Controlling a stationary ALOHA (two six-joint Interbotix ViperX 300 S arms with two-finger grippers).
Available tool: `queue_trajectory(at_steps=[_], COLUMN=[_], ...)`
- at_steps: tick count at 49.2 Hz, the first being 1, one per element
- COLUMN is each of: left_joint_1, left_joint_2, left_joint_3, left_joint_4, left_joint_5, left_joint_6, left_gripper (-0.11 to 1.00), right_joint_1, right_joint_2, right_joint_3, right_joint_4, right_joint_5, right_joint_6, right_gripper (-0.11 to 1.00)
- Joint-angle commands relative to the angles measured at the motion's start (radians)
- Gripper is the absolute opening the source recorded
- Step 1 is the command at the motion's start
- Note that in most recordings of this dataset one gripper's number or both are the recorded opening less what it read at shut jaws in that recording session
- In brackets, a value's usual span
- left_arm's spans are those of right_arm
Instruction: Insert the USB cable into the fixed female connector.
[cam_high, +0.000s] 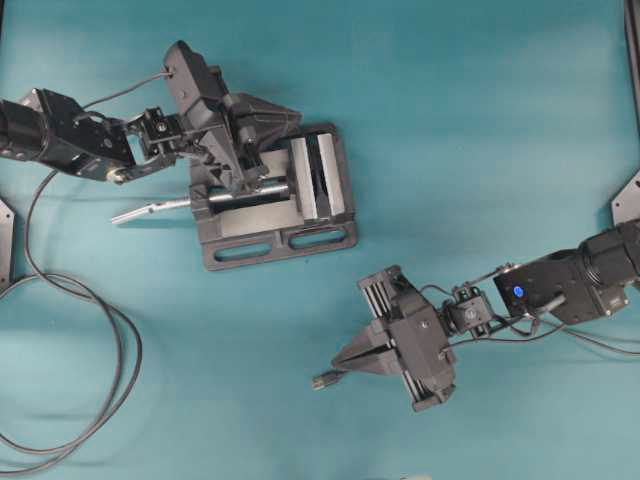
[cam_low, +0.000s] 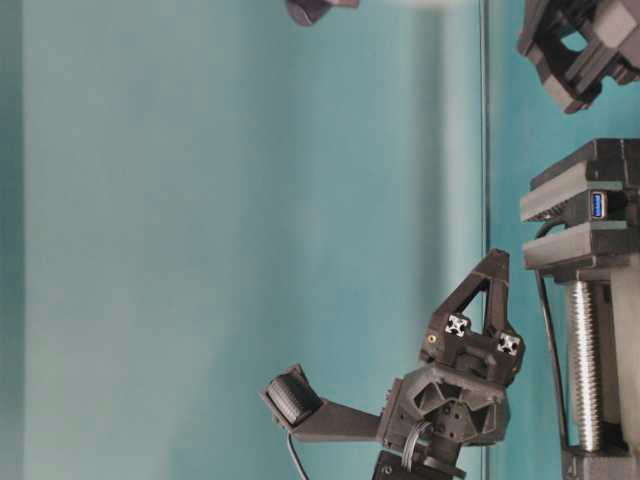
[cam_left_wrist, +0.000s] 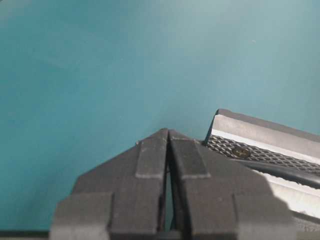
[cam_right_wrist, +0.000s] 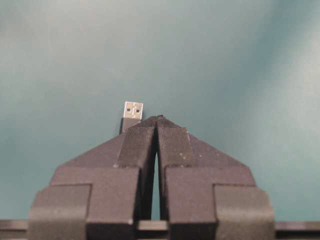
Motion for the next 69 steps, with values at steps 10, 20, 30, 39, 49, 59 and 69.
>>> queue_trajectory(at_steps=[10,20,30,39,49,59,69], left_joint_1=[-0.028,-0.072,-0.13,-0.163,-0.213,-0.218,-0.236], left_joint_2=[-0.092,-0.201,-0.342,-0.462,-0.537,-0.546,-0.632], left_joint_3=[0.023,0.077,0.178,0.242,0.301,0.373,0.442], left_joint_4=[0.038,0.044,0.051,0.046,0.046,0.044,0.044], left_joint_5=[0.04,0.041,0.066,0.063,0.06,0.097,0.247], left_joint_6=[0.018,0.021,0.014,0.003,0.003,0.002,0.018], left_gripper=[0.0,0.02,0.37,0.89,1.0,1.0,1.0], right_joint_1=[0.003,0.011,0.009,0.011,0.011,0.018,0.021], right_joint_2=[-0.028,-0.031,-0.031,-0.029,-0.02,0.008,0.032], right_joint_3=[-0.021,-0.018,-0.023,-0.029,-0.041,-0.069,-0.069], right_joint_4=[0.0,0.002,0.0,0.0,0.003,0.006,0.006], right_joint_5=[-0.008,-0.012,-0.008,-0.006,0.017,0.048,0.048], right_joint_6=[0.015,0.063,0.067,0.067,0.081,0.104,0.106], right_gripper=[0.0,0.0,0.0,0.03,0.51,0.67,0.66])
